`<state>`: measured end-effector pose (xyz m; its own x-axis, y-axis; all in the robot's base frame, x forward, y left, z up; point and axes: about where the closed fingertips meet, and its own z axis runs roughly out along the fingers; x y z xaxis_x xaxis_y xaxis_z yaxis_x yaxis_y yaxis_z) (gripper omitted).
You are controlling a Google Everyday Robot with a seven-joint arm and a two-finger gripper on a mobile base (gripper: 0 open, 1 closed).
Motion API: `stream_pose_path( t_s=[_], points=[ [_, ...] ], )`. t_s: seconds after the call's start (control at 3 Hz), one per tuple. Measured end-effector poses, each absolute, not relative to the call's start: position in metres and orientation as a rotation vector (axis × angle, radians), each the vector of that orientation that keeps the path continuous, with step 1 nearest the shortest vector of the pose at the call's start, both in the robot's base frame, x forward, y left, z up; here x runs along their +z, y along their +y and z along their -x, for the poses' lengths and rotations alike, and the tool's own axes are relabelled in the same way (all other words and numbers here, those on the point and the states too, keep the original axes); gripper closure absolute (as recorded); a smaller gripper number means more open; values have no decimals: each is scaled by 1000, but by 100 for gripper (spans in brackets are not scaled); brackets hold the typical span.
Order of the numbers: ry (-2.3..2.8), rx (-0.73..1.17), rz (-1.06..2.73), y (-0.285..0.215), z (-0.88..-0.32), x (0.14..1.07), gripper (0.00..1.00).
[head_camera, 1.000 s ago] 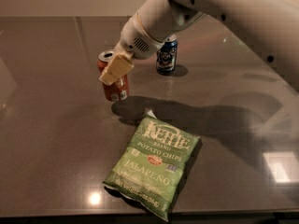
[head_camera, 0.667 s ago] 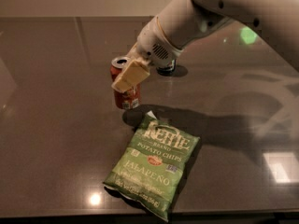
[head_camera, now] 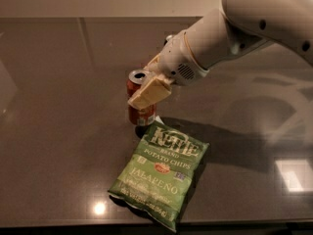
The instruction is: Move coke can near green jalapeno chip bag
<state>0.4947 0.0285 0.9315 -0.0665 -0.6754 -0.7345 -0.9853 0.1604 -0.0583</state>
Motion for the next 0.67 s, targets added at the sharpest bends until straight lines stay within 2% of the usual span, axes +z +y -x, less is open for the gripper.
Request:
stream_pose_path(
  t_s=[0.67],
  points=[
    [1781, 614, 1577, 27, -494, 926, 100]
  ],
)
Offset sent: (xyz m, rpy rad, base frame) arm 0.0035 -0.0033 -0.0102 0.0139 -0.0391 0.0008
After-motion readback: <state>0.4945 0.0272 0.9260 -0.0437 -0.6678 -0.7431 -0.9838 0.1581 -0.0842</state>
